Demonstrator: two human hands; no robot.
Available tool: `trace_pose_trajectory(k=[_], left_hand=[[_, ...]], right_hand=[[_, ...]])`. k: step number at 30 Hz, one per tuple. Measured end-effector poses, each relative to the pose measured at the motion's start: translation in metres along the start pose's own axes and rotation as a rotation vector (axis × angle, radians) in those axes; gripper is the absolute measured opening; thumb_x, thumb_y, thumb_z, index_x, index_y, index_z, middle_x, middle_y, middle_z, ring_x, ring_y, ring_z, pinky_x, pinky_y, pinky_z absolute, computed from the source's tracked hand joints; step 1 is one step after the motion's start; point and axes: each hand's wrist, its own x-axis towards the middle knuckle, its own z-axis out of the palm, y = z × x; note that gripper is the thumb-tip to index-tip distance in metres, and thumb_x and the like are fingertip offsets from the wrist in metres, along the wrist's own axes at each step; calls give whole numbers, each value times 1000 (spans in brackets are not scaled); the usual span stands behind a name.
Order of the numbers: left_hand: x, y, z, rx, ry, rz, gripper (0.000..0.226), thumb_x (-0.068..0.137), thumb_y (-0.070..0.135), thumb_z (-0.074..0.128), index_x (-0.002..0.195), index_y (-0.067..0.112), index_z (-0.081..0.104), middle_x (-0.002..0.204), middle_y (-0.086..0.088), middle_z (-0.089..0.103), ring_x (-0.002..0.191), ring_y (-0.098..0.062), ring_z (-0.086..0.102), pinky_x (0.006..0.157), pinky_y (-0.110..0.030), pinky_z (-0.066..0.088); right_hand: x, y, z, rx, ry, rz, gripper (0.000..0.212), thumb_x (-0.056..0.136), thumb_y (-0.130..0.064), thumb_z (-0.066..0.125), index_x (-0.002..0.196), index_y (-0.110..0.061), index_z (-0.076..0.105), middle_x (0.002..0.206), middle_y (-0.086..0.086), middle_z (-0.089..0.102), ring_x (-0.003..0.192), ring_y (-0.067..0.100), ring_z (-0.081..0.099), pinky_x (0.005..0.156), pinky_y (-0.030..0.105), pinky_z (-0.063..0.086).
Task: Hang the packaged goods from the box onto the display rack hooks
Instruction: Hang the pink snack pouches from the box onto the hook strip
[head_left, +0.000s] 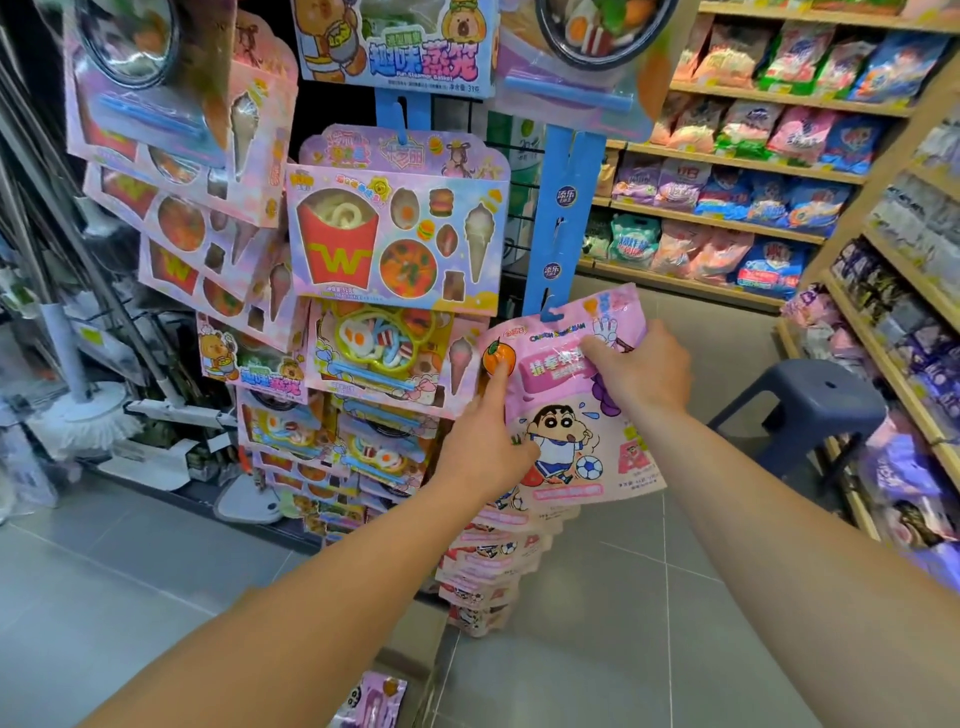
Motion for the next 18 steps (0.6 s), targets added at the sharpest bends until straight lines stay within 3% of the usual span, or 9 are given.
trace_pose_trajectory(k=[4,10,16,18], left_hand=[[-3,0,9,38,-20,62,103,80,35,69,155,34,-1,154,0,30,134,-22,40,101,-44,47],[6,5,12,-80,-32,43,103,66,40,67,153,37,10,148,7,39,133,-18,42,103,-44,46],[-10,-8,9,69,-16,72,96,82,34,70,156,22,10,161,-3,13,146,-22,22,116,-37,31],[-18,-11,8,109,-26,79,92,83,33,69,156,24,12,163,-3,5,146,-24,22,115,-34,30]], right_hand=[[-4,5,-7,-39,52,-40,57,75,-63,68,107,-17,56,99,2,65,91,27,63,71,37,51],[-7,4,-7,-49,38,-100,56,78,-60,67,108,-13,57,103,6,65,94,30,62,75,38,50],[-17,2,9,122,-76,53,50,84,-54,63,112,-13,58,108,6,65,100,30,61,87,41,51],[-24,5,20,226,-168,99,52,82,-55,61,113,-14,60,107,4,67,98,27,64,80,34,50]])
